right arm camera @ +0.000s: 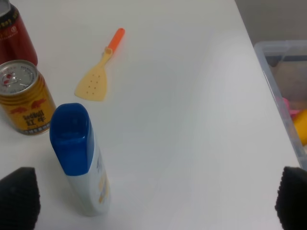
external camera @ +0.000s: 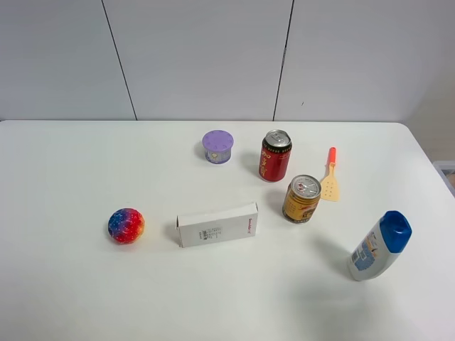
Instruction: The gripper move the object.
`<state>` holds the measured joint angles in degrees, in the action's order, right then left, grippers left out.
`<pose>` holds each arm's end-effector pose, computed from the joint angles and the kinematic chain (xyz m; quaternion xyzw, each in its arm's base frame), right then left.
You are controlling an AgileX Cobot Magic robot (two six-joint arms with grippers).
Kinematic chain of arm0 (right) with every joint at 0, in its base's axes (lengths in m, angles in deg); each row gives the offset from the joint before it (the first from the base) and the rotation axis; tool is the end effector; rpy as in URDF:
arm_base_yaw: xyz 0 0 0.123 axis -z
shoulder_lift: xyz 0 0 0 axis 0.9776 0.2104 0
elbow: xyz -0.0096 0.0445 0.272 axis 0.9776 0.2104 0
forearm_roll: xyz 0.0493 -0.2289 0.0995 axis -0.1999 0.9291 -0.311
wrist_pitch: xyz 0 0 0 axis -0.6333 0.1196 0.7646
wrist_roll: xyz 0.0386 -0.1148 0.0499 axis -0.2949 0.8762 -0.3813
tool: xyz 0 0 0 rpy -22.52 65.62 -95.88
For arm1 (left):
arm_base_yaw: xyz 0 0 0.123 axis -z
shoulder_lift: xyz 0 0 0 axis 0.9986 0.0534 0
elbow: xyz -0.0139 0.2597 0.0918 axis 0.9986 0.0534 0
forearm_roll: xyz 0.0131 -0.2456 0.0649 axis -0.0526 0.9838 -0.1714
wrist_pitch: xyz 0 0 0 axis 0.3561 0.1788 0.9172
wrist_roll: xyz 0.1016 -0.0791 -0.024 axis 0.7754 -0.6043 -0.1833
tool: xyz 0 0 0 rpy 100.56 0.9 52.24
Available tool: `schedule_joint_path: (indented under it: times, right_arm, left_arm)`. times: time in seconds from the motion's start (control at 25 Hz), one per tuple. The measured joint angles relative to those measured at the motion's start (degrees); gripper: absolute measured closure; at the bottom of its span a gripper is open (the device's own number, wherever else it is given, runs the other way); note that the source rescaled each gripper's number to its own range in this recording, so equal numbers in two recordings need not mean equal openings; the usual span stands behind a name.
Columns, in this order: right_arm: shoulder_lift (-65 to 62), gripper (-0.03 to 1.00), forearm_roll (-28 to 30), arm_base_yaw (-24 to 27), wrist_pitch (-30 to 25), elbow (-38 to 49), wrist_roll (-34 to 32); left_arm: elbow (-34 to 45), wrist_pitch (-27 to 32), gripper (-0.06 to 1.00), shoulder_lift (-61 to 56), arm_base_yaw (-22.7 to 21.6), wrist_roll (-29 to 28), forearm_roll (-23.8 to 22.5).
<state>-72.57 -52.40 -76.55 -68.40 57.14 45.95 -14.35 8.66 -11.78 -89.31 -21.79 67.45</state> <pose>0.0423 -0.0032 0.2589 0.0102 0.8545 -0.0161 0.5192 0.0369 0.0038 0.2699 -0.0300 0.8452 0.0134 0.5334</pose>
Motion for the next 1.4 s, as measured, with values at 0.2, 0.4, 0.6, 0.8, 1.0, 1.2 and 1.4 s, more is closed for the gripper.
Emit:
schedule_joint_path:
  times: [0.2,0.4,0.6,0.8,1.0,1.2,1.4]
  right_arm:
    - [0.0,-0.03,0.0,0.0,0.0,0.0,0.0]
    - [0.0,-0.03,0.0,0.0,0.0,0.0,0.0]
    - [0.0,-0.03,0.0,0.0,0.0,0.0,0.0]
    - [0.0,-0.03,0.0,0.0,0.0,0.0,0.0]
    - [0.0,-0.03,0.0,0.0,0.0,0.0,0.0]
    - [0.0,-0.03,0.0,0.0,0.0,0.0,0.0]
    - [0.0,-0.03,0.0,0.0,0.0,0.0,0.0]
  left_arm:
    - [1.5,-1.0,-0.05,0.0,0.0,0.0,-0.1]
    - [1.5,-1.1,-0.05,0.0,0.0,-0.2,-0.4]
    - [1.5,-1.1,-0.05,0.0,0.0,-0.2,-0.4]
    - [1.5,-1.1,-0.05,0.0,0.0,-0.2,-0.4]
    - [1.5,-1.1,-0.05,0.0,0.0,-0.2,-0.4]
    - [1.5,-1.1,-0.05,0.0,0.0,-0.2,-0.4]
    - [1.5,-1.1,-0.05,0.0,0.0,-0.2,-0.4]
